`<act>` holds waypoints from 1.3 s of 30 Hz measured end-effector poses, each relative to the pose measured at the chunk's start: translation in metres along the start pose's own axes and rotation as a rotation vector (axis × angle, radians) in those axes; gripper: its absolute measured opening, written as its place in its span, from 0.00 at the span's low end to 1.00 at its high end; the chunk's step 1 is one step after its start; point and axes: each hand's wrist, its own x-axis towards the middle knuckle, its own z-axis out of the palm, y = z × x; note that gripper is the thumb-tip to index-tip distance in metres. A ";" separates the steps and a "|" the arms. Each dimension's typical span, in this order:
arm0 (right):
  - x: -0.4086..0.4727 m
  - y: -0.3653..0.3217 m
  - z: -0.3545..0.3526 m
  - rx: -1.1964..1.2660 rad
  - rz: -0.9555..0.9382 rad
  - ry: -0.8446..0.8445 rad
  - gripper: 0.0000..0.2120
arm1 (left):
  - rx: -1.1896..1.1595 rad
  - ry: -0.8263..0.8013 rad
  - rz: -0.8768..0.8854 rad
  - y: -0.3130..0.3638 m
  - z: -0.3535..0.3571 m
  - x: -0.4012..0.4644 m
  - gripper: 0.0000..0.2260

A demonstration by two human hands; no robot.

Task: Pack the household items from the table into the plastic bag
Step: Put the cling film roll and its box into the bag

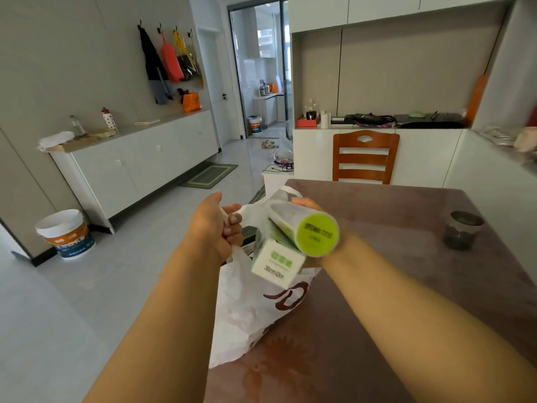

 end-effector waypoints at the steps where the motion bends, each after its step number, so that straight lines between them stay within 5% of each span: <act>1: 0.004 -0.003 0.006 -0.049 0.030 0.028 0.24 | 0.002 -0.021 -0.013 0.002 -0.002 -0.004 0.21; 3: 0.007 -0.009 0.016 -0.033 0.185 0.099 0.13 | -0.003 -0.046 -0.035 0.005 -0.006 -0.010 0.23; 8: 0.026 -0.002 0.032 -0.022 0.281 0.354 0.29 | 0.056 -0.014 -0.008 0.014 -0.016 -0.023 0.24; 15: 0.058 0.012 0.044 -0.153 0.184 0.524 0.32 | 0.040 -0.027 -0.013 0.018 -0.016 -0.028 0.23; 21: 0.070 0.028 0.058 -0.859 0.179 0.623 0.47 | 0.000 -0.002 0.023 0.020 -0.006 -0.022 0.21; 31: 0.074 -0.001 0.018 -1.153 -0.263 0.767 0.23 | 0.030 0.012 0.036 0.022 -0.003 -0.016 0.25; 34: 0.087 -0.017 0.007 -1.139 -0.337 0.710 0.23 | 0.056 0.009 0.044 0.022 -0.001 -0.017 0.25; 39: 0.126 -0.018 0.010 -1.017 -0.091 0.398 0.30 | 0.068 0.007 0.047 0.021 0.002 -0.014 0.27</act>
